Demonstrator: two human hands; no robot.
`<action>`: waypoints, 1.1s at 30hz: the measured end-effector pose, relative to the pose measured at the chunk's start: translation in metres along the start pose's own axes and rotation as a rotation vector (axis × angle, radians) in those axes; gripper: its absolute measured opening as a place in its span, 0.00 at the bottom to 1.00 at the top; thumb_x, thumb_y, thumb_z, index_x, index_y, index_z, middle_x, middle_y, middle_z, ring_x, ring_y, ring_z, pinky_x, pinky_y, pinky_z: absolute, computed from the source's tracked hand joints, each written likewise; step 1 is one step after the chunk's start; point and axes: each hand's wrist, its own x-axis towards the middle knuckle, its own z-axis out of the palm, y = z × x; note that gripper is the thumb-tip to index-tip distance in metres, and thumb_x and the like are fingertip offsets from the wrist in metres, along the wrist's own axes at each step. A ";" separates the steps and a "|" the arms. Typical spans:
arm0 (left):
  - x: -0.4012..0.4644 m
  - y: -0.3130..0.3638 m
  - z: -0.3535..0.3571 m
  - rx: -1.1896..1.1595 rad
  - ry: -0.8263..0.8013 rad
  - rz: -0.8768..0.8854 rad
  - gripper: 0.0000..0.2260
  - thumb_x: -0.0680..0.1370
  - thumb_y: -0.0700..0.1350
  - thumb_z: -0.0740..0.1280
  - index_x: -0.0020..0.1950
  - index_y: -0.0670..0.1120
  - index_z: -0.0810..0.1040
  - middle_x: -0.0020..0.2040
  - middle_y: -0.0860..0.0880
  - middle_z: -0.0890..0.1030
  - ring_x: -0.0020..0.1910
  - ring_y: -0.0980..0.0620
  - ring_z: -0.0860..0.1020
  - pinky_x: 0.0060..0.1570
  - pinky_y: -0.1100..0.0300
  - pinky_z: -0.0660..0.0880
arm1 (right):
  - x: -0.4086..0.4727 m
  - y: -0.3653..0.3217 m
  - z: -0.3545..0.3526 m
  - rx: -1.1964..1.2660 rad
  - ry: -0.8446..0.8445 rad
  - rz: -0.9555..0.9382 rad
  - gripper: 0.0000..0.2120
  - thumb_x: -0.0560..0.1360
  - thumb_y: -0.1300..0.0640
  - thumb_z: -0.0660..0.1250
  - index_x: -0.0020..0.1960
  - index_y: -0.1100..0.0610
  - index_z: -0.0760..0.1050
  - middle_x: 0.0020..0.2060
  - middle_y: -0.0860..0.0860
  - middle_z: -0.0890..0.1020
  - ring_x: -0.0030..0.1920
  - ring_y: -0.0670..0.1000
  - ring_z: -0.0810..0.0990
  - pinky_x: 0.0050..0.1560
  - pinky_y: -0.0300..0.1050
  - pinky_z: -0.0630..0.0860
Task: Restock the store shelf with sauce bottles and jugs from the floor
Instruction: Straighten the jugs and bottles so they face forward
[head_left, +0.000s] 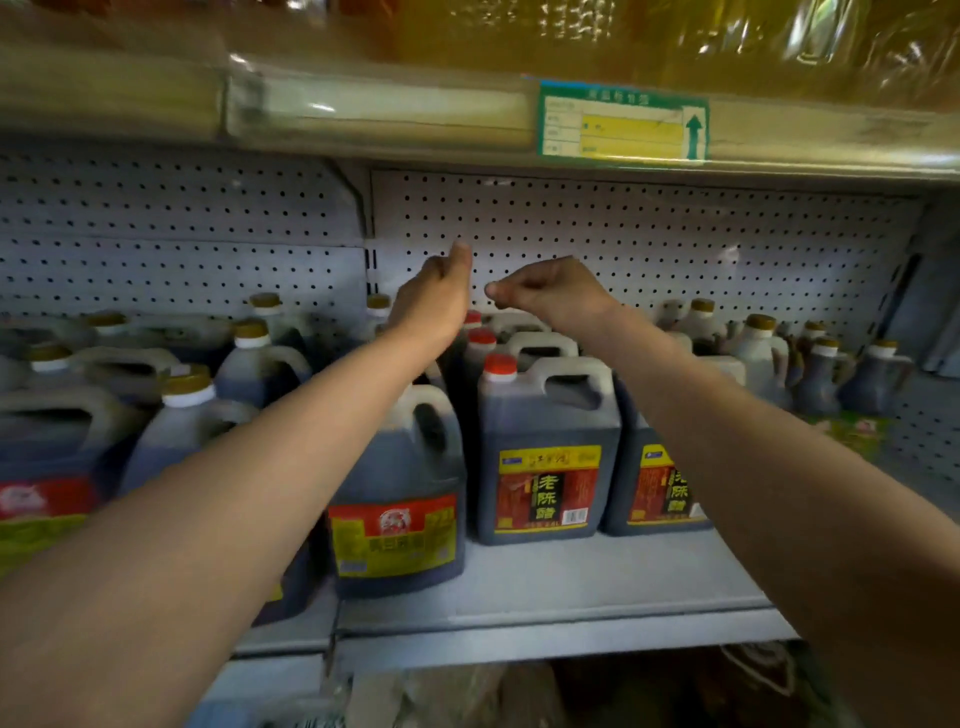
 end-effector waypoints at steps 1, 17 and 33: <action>-0.008 -0.002 -0.015 -0.002 0.027 0.018 0.28 0.84 0.62 0.45 0.74 0.46 0.69 0.72 0.43 0.72 0.69 0.44 0.71 0.57 0.56 0.63 | -0.007 -0.006 0.012 0.027 0.008 0.007 0.12 0.74 0.50 0.77 0.51 0.58 0.86 0.44 0.48 0.87 0.44 0.42 0.83 0.43 0.30 0.76; -0.118 -0.126 -0.062 -0.060 -0.079 -0.014 0.27 0.84 0.57 0.53 0.81 0.48 0.56 0.80 0.47 0.59 0.79 0.48 0.58 0.74 0.57 0.55 | -0.106 -0.022 0.115 0.158 0.090 0.109 0.21 0.77 0.55 0.74 0.66 0.64 0.79 0.57 0.53 0.84 0.55 0.47 0.81 0.54 0.30 0.77; -0.181 -0.159 -0.019 -0.124 0.054 -0.132 0.28 0.84 0.56 0.54 0.81 0.58 0.46 0.81 0.49 0.58 0.76 0.42 0.64 0.72 0.45 0.64 | -0.196 0.038 0.180 0.331 0.313 0.265 0.35 0.76 0.53 0.75 0.78 0.44 0.64 0.72 0.48 0.75 0.69 0.49 0.75 0.67 0.54 0.77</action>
